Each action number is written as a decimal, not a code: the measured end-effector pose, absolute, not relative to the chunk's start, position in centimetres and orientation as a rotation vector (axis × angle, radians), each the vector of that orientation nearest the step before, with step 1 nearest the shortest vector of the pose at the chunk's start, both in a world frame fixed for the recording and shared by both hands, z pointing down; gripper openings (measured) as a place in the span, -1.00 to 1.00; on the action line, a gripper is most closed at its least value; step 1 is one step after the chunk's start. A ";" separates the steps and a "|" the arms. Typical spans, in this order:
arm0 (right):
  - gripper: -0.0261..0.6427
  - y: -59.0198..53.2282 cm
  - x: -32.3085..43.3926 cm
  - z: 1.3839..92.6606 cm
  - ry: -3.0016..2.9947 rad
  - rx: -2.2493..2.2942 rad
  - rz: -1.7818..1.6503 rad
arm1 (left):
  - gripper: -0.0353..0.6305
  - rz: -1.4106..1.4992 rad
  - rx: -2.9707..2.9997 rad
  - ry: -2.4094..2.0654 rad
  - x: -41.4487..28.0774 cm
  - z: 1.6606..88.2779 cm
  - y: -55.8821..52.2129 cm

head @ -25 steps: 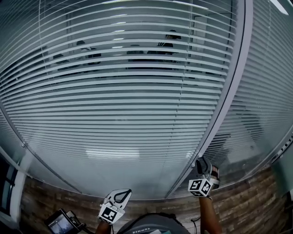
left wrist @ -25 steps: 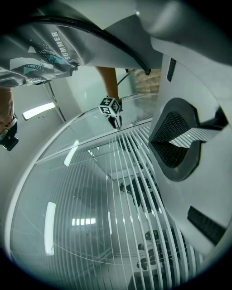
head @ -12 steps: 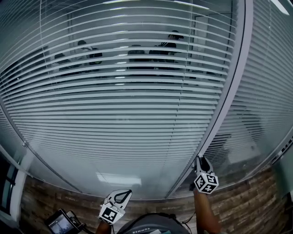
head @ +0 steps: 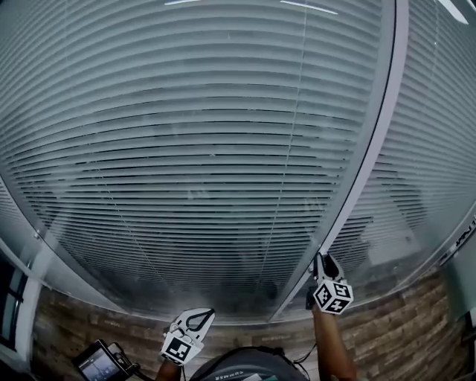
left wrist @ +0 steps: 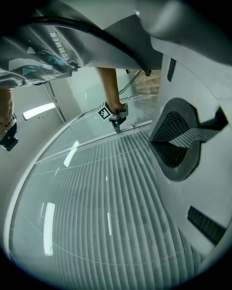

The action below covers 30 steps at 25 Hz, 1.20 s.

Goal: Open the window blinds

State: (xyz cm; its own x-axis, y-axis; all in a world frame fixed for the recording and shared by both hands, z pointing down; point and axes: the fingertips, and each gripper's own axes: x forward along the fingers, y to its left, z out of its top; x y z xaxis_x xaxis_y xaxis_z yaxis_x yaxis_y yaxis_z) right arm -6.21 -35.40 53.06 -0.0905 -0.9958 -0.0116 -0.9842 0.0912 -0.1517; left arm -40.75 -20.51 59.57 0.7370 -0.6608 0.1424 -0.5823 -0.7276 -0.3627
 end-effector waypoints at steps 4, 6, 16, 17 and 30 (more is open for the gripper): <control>-0.57 -35.3 -7.1 53.1 2.473 -2.378 0.444 | -0.91 -0.371 -2.649 0.976 -40.8 59.3 -20.4; -0.57 -35.4 -7.4 53.1 2.544 -2.542 0.858 | -0.91 -0.380 -2.637 0.969 -40.7 59.0 -20.4; -0.57 -35.2 -7.7 52.9 2.638 -2.428 0.702 | -0.91 -0.399 -2.639 0.982 -41.0 59.4 -20.2; -0.57 -35.0 -7.6 52.7 2.589 -2.327 0.444 | -0.91 -0.398 -2.641 0.984 -41.0 59.5 -20.2; -0.57 -35.5 -6.4 53.4 2.477 -2.408 0.392 | -0.91 -0.391 -2.658 0.981 -40.9 59.8 -20.5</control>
State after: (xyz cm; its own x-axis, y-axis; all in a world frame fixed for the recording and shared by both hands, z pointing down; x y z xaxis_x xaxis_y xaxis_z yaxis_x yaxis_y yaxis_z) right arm -6.44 -35.50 53.44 -0.0117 -0.9965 0.0826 -0.9222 0.0426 0.3843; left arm -40.87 -20.49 59.76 0.7326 -0.6631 0.1535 -0.5872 -0.7298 -0.3501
